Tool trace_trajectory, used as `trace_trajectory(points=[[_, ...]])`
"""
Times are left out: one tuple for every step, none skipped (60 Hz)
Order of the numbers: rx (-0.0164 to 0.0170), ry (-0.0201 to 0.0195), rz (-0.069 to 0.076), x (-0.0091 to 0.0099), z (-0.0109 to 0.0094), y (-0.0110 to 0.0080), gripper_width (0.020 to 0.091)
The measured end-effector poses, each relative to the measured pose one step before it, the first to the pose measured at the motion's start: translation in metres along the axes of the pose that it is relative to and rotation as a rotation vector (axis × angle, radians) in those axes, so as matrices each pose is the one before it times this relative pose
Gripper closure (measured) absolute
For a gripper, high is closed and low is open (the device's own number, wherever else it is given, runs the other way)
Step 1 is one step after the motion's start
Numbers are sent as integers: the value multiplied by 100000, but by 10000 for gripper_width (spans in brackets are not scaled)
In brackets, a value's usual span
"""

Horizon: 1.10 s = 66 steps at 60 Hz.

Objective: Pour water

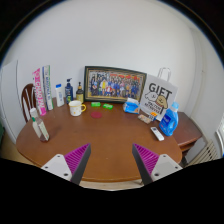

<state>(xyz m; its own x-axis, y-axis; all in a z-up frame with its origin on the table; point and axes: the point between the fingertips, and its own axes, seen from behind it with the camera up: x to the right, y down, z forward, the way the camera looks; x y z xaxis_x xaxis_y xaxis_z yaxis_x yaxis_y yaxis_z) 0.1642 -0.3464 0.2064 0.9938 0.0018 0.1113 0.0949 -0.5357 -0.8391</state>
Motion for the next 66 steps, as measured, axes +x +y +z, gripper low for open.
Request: trace_trajectory(points=[[-358,38,102,-333,-56,125,256],[-433,-257,-15,-144,-16,173,250],[-423,-211,-66,-152,-30,190,251],[-351,-191,-112,-177,-66,189,250],[-281,-147,-138,-209,-51,188,250],[-181,-143,-152,-231,-61,189,252],[-152,-204,-190,-302,-81,200,251],[-46,-292,-273,-331,-67,189,251],[-27,-335,-304,-376,-76,184,252],[-50,-364,-282,-384,-80,190,250],[-22,-360,-268,-392,-69,172,250],[124,-523,-284,-339,94,153,251],[144,-445,-350,-509,-97,181,252],[105,-535,-329,-527,-113,166,250],[79,-547,-362,-562,-115,153,252],[71,-533,-278,-583,-94,186,250],[125,-560,-217,-617,-106,126,249],[311,-594,-199,-621,-76,109,249],[389,-652,-147,-677,-79,129,248],[382,-701,-106,-697,-30,126,246],[253,-751,-23,-768,-23,154,246],[167,-867,39,-823,-10,155,246],[128,-1049,64,-837,-20,182,248],[199,-1029,126,-914,22,149,248],[316,-1129,149,-977,36,111,250],[404,-1194,161,-1004,67,104,249],[523,-1213,127,-1021,92,70,249],[504,-1239,19,-1031,138,63,246],[544,-1264,-10,-1046,210,44,245],[483,-1185,-129,-1015,183,25,244],[381,-1312,-147,-907,150,-14,243],[527,-1093,-90,-1069,329,0,243],[478,-1305,-143,-1032,321,-36,243],[422,-1355,-117,-900,282,-109,245],[496,-1188,-70,-955,367,-70,243],[485,-1109,-81,-941,394,-93,243],[594,-1113,-49,-899,445,-117,244],[776,-1157,14,-930,458,-152,245],[857,-1143,21,-889,507,-220,245],[975,-1109,55,-872,521,-218,244],[1019,-1000,53,-789,558,-246,243],[1050,-801,-14,-737,601,-200,242],[953,-682,-66,-658,623,-192,243],[924,-589,-114,-657,653,-215,243],[1056,-465,-193,-601,681,-244,241],[1193,-339,-243,-522,705,-230,242],[1102,-171,-255,-468,746,-192,242],[1026,-10,-287,-418,775,-183,239],[959,107,-290,-385,789,-163,241],[813,115,-249,-324,785,-123,241],[715,80,-142,-328,812,-107,241],[747,-21,-96,-329,809,-100,243],[772,101,-37,-271,829,-122,243],[712,335,27,-168,807,-35,242],[524,529,119,-114,864,-2,241],[278,513,141,-93,829,54,244],[194,408,207,-105,804,72,244],[374,588,334,-187,993,50,249],[220,438,269,-52,716,90,248],[108,261,249,45,526,98,250],[400,531,195,2,689,48,256],[360,559,89,42,670,88,262],[206,740,34,105,651,125,273],[-369,1017,104,4,539,63,287],[468,797,-2,88,847,265,300],[-44,638,-8,105,527,173,315]])
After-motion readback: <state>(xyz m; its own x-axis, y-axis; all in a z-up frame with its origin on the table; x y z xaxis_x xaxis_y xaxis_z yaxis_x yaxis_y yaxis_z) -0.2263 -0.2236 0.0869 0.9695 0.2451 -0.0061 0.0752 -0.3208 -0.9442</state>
